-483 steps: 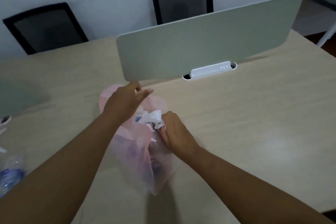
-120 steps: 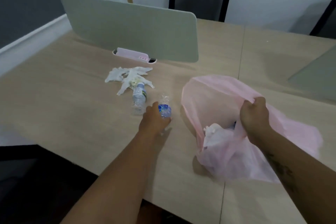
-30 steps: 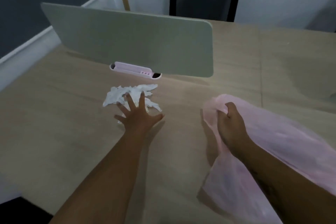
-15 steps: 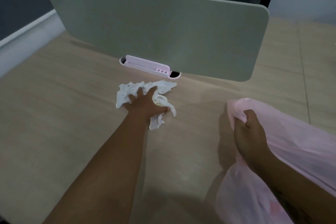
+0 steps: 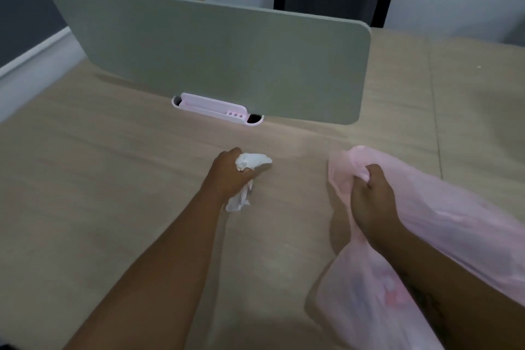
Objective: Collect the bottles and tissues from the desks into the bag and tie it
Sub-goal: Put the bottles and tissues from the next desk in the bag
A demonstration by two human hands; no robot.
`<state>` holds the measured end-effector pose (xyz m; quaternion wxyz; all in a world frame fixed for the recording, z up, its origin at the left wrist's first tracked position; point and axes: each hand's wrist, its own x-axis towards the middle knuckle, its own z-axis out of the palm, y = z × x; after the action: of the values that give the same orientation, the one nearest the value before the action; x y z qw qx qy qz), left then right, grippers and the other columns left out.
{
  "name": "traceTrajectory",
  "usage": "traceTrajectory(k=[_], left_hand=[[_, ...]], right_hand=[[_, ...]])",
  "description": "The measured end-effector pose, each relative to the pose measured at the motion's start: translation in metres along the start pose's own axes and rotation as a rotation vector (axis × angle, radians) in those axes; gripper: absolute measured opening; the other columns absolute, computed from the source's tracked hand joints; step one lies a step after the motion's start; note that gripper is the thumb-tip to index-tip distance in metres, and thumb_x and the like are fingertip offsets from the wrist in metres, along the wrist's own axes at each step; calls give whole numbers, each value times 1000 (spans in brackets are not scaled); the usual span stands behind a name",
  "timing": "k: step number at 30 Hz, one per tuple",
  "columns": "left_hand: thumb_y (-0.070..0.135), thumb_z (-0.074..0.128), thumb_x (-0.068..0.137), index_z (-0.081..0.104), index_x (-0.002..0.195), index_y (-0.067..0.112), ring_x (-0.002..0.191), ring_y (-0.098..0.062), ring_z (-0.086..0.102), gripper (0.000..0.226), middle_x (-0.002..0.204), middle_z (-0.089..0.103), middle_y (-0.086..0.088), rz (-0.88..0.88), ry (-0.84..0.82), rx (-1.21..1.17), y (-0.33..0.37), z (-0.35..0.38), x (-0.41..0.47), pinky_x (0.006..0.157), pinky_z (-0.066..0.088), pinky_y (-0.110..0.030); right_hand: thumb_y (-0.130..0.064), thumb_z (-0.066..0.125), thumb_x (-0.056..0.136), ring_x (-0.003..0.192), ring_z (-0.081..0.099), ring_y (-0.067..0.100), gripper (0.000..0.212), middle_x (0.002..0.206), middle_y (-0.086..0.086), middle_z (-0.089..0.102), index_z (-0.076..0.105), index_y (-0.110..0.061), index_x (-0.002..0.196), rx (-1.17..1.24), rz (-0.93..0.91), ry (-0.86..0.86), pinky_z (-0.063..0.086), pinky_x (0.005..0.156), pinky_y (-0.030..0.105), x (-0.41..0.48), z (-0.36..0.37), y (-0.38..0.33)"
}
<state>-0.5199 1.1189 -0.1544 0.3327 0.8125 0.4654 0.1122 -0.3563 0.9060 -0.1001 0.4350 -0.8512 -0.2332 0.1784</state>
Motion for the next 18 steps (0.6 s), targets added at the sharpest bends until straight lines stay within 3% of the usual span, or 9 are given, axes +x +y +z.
traceTrajectory(k=[4, 10, 14, 18], left_hand=[[23, 67, 78, 47, 75, 19, 63, -13, 50, 21, 70, 54, 6, 62, -163, -130, 58, 11, -34, 52, 37, -23], [23, 59, 72, 60, 82, 23, 67, -10, 55, 9, 76, 61, 8, 83, -510, -431, 159, 36, -94, 63, 44, -25], [17, 57, 84, 65, 103, 18, 80, -18, 62, 21, 89, 66, -1, -27, -598, -590, 217, 64, -120, 71, 48, -29], [25, 57, 87, 55, 126, 18, 88, -26, 64, 40, 112, 67, -13, -66, -715, -586, 279, 99, -146, 71, 52, -35]], right_hand=[[-13, 36, 101, 86, 53, 25, 23, 91, 14, 56, 53, 1, 107, -21, -17, 65, 45, 84, 45, -9, -28, -2], [-11, 35, 99, 89, 54, 25, 21, 95, 9, 57, 52, -3, 108, 37, -9, 132, 42, 79, 34, -31, -94, 8], [-14, 31, 98, 84, 56, 23, 22, 93, 3, 59, 50, -15, 107, 170, 76, 171, 45, 77, 35, -49, -143, 10], [-11, 30, 95, 82, 56, 15, 25, 90, -5, 57, 50, -19, 109, 270, 49, 179, 48, 78, 34, -74, -198, 13]])
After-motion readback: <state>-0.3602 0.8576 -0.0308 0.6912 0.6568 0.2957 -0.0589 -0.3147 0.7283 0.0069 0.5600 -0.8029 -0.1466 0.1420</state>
